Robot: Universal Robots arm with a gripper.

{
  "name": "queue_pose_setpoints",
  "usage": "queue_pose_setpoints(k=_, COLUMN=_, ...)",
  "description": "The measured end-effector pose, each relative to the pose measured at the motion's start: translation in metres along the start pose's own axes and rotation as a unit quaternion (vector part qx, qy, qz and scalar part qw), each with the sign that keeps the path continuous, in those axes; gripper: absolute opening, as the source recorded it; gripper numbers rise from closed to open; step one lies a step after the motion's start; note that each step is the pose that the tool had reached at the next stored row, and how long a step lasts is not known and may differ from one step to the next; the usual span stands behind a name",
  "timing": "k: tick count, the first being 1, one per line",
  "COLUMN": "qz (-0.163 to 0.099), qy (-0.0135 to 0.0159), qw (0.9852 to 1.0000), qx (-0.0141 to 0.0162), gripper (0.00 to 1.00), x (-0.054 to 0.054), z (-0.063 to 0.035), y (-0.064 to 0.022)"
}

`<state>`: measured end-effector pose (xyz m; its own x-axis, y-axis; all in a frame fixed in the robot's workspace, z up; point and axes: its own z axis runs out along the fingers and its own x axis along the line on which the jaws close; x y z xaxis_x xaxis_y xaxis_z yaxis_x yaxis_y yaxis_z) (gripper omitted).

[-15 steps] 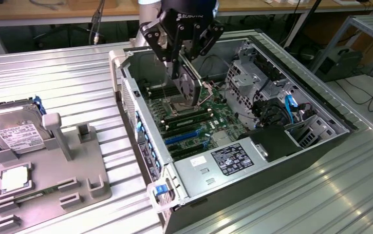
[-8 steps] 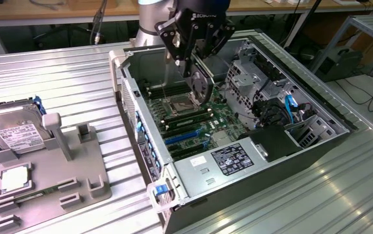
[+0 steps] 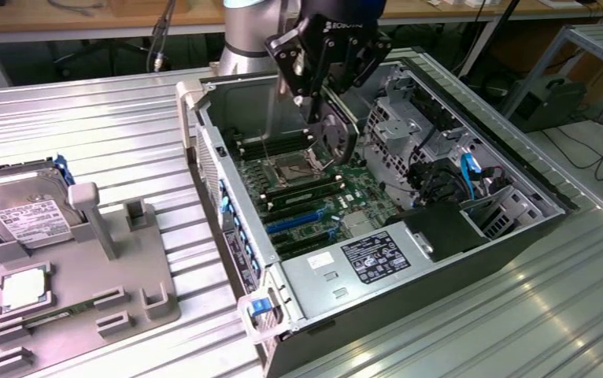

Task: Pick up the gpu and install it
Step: 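Pick up the gpu and move the gpu toward the slot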

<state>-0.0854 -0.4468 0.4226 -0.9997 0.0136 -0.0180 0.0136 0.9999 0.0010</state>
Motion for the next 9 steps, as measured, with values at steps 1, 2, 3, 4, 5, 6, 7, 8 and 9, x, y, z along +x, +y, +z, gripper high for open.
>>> queue_pose_setpoints(k=1, qz=0.0, qy=0.0, qw=1.0, qx=0.0, gripper=0.3, x=-0.002, z=0.0001, y=0.0)
queue_pose_setpoints(k=2, qz=0.0, qy=0.0, qw=1.0, qx=0.0, gripper=0.3, x=-0.005, z=0.0002, y=0.0001)
queue_pose_setpoints(k=3, qz=0.0, qy=0.0, qw=1.0, qx=0.0, gripper=0.3, x=-0.007, z=0.0003, y=0.0001)
queue_pose_setpoints(k=4, qz=0.0, qy=0.0, qw=1.0, qx=0.0, gripper=0.3, x=-0.01, z=0.0005, y=0.0001)
queue_pose_setpoints(k=5, qz=0.0, qy=0.0, qw=1.0, qx=0.0, gripper=0.3, x=-0.015, z=0.0007, y=0.0002)
queue_pose_setpoints(k=6, qz=0.0, qy=0.0, qw=1.0, qx=0.0, gripper=0.3, x=-0.017, z=0.0008, y=0.0002)
queue_pose_setpoints(k=7, qz=0.0, qy=0.0, qw=1.0, qx=0.0, gripper=0.3, x=-0.02, z=0.0009, y=0.0003)
queue_pose_setpoints(k=8, qz=0.0, qy=0.0, qw=1.0, qx=0.0, gripper=0.3, x=-0.022, z=0.001, y=0.0003)
queue_pose_setpoints(k=9, qz=0.0, qy=0.0, qw=1.0, qx=0.0, gripper=0.3, x=-0.025, z=0.0011, y=0.0003)
